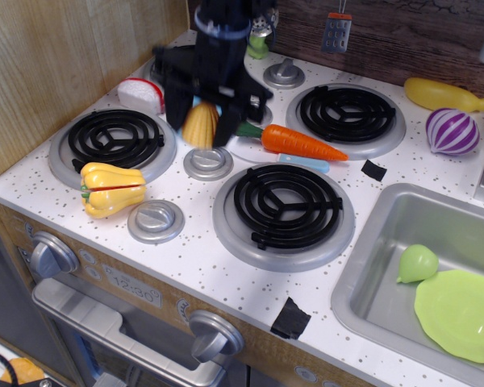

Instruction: Put corn into bowl

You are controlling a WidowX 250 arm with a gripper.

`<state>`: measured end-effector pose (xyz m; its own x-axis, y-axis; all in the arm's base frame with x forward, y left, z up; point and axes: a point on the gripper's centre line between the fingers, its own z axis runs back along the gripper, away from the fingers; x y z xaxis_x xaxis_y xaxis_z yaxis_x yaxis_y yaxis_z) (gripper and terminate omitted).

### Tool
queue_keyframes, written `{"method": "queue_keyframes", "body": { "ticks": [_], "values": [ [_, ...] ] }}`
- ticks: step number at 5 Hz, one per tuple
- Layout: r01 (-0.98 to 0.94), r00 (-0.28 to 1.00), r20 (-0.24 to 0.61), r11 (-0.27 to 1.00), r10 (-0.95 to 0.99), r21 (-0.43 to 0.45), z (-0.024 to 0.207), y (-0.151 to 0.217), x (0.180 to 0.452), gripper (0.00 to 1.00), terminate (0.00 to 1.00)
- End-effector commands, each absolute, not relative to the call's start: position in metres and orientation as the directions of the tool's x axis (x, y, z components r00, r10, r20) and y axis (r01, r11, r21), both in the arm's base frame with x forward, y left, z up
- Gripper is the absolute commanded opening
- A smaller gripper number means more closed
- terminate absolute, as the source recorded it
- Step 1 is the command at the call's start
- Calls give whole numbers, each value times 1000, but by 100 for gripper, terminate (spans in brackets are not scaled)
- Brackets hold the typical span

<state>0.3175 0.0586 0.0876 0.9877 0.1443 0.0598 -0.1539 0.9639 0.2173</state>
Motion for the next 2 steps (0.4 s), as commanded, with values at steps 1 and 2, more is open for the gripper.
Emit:
{"method": "queue_keyframes", "body": {
  "ticks": [1, 2],
  "values": [
    [-113, 983, 167, 971, 78, 213, 106, 96, 362, 0, 0],
    [-35, 965, 260, 973, -27, 230, 97, 117, 382, 0, 0]
  ]
}}
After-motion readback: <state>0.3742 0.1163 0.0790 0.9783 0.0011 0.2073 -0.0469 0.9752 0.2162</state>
